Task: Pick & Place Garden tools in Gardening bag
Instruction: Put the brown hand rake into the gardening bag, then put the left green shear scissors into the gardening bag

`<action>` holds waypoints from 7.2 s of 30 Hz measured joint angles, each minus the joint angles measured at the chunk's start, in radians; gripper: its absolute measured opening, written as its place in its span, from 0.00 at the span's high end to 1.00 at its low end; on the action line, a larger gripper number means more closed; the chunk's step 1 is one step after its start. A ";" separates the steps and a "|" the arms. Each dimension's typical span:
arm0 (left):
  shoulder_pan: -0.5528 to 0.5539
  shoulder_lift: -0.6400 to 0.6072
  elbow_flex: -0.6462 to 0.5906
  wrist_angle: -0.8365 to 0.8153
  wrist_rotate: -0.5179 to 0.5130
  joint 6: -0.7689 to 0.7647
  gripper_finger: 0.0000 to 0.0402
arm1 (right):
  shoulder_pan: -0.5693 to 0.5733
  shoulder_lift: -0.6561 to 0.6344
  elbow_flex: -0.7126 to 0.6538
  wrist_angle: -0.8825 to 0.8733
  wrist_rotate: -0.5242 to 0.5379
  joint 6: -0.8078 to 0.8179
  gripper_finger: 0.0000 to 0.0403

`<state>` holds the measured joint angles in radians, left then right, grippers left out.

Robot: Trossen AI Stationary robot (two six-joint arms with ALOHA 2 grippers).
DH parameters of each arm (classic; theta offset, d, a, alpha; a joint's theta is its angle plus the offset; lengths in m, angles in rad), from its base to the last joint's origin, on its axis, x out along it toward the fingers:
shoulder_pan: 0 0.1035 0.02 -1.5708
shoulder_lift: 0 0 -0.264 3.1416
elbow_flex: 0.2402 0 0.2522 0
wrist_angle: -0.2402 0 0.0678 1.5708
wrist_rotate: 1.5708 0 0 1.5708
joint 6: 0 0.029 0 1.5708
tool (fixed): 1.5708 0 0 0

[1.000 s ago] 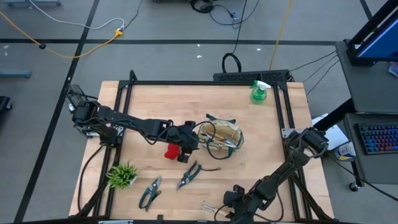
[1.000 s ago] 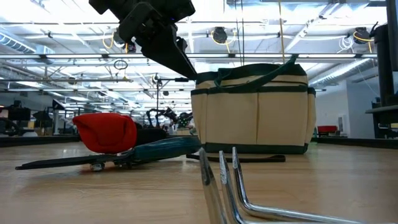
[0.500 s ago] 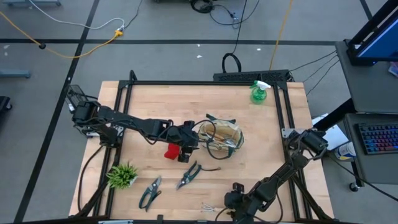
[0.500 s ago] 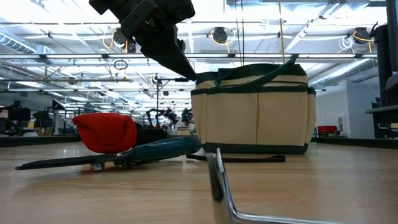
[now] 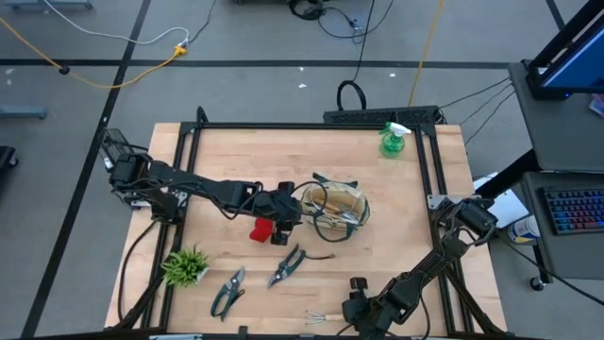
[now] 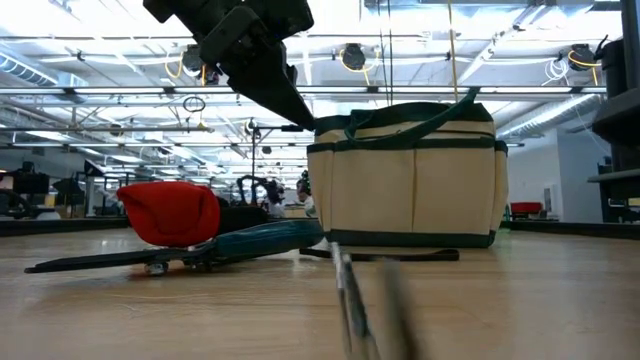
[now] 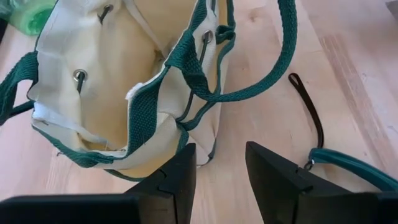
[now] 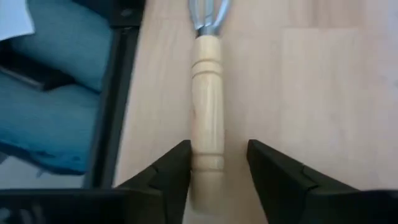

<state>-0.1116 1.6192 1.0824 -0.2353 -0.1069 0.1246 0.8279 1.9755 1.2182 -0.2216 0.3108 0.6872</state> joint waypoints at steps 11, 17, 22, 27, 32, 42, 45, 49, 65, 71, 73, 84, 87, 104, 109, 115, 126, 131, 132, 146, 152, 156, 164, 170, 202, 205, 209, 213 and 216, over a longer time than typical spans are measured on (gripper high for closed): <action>-0.015 -0.014 0.000 -0.012 0.000 -0.059 0.64 | -0.023 -0.006 -0.044 0.044 0.003 0.008 0.85; -0.036 -0.036 0.000 -0.037 -0.001 -0.061 0.64 | -0.044 -0.038 -0.048 0.037 0.003 0.005 0.85; -0.051 -0.095 0.000 -0.072 -0.071 -0.108 0.64 | -0.078 -0.110 -0.049 0.005 0.062 -0.036 0.84; -0.070 -0.175 0.000 -0.139 -0.134 -0.138 0.64 | -0.125 -0.194 -0.048 -0.025 0.083 -0.118 0.84; -0.092 -0.249 0.000 -0.184 -0.168 -0.173 0.64 | -0.169 -0.279 -0.047 -0.047 0.089 -0.224 0.84; -0.141 -0.316 0.000 -0.259 -0.332 -0.272 0.64 | -0.264 -0.410 -0.047 -0.107 0.083 -0.328 0.83; -0.158 -0.319 0.000 -0.288 -0.347 -0.292 0.64 | -0.280 -0.437 -0.047 -0.106 0.086 -0.377 0.84; -0.161 -0.320 0.000 -0.310 -0.348 -0.338 0.64 | -0.302 -0.459 -0.047 -0.105 0.109 -0.446 0.83; -0.211 -0.320 0.000 -0.324 -0.348 -0.426 0.64 | -0.459 -0.482 -0.047 -0.208 0.108 -0.472 0.84; -0.221 -0.320 0.000 -0.332 -0.349 -0.427 0.64 | -0.522 -0.525 -0.047 -0.239 0.112 -0.473 0.83; -0.223 -0.320 0.000 -0.350 -0.355 -0.440 0.64 | -0.535 -0.548 -0.045 -0.273 0.112 -0.472 0.83; -0.225 -0.320 0.000 -0.376 -0.366 -0.451 0.64 | -0.598 -0.579 -0.047 -0.471 0.107 -0.468 0.83; -0.225 -0.320 0.000 -0.376 -0.366 -0.453 0.64 | -0.615 -0.580 -0.047 -0.485 0.107 -0.472 0.84; -0.225 -0.320 0.000 -0.376 -0.366 -0.456 0.64 | -0.627 -0.573 -0.055 -0.560 0.106 -0.503 0.82; -0.225 -0.320 0.000 -0.375 -0.366 -0.455 0.64 | -0.633 -0.571 -0.128 -0.542 0.103 -0.554 0.83; -0.220 -0.320 0.000 -0.372 -0.366 -0.444 0.64 | -0.637 -0.570 -0.195 -0.437 0.104 -0.593 0.83; -0.201 -0.320 0.000 -0.364 -0.366 -0.445 0.64 | -0.706 -0.568 -0.197 -0.376 0.105 -0.668 0.83; -0.205 -0.320 0.000 -0.362 -0.356 -0.445 0.64 | -0.735 -0.510 -0.198 -0.334 0.104 -0.711 0.82; -0.205 -0.320 0.000 -0.362 -0.351 -0.445 0.64 | -0.737 -0.496 -0.197 -0.317 0.104 -0.724 0.83; -0.204 -0.320 0.000 -0.358 -0.337 -0.459 0.64 | -0.750 -0.442 -0.197 -0.343 0.105 -0.676 0.80; -0.208 -0.320 0.000 -0.358 -0.335 -0.472 0.64 | -0.750 -0.442 -0.197 -0.339 0.106 -0.674 0.73; -0.213 -0.320 0.000 -0.359 -0.335 -0.471 0.64 | -0.750 -0.442 -0.197 -0.328 0.106 -0.673 0.65; -0.217 -0.320 0.000 -0.360 -0.336 -0.427 0.64 | -0.750 -0.442 -0.197 -0.328 0.107 -0.673 0.59; -0.217 -0.320 0.000 -0.360 -0.336 -0.364 0.64 | -0.750 -0.442 -0.197 -0.328 0.106 -0.673 0.59; -0.217 -0.320 0.000 -0.336 -0.337 -0.369 0.64 | -0.748 -0.441 -0.198 -0.257 0.105 -0.623 0.51; -0.217 -0.320 0.000 -0.336 -0.337 -0.368 0.64 | -0.748 -0.441 -0.198 -0.256 0.105 -0.624 0.52; -0.217 -0.320 0.000 -0.336 -0.337 -0.368 0.64 | -0.748 -0.441 -0.198 -0.249 0.105 -0.624 0.52; -0.217 -0.320 0.000 -0.336 -0.337 -0.367 0.64 | -0.748 -0.441 -0.198 -0.240 0.105 -0.624 0.52; -0.217 -0.320 0.000 -0.336 -0.337 -0.367 0.64 | -0.748 -0.441 -0.198 -0.230 0.105 -0.624 0.51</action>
<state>-0.3288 1.2994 1.0824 -0.5716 -0.4436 -0.2424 0.0799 1.5341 1.0203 -0.4516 0.4156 0.0635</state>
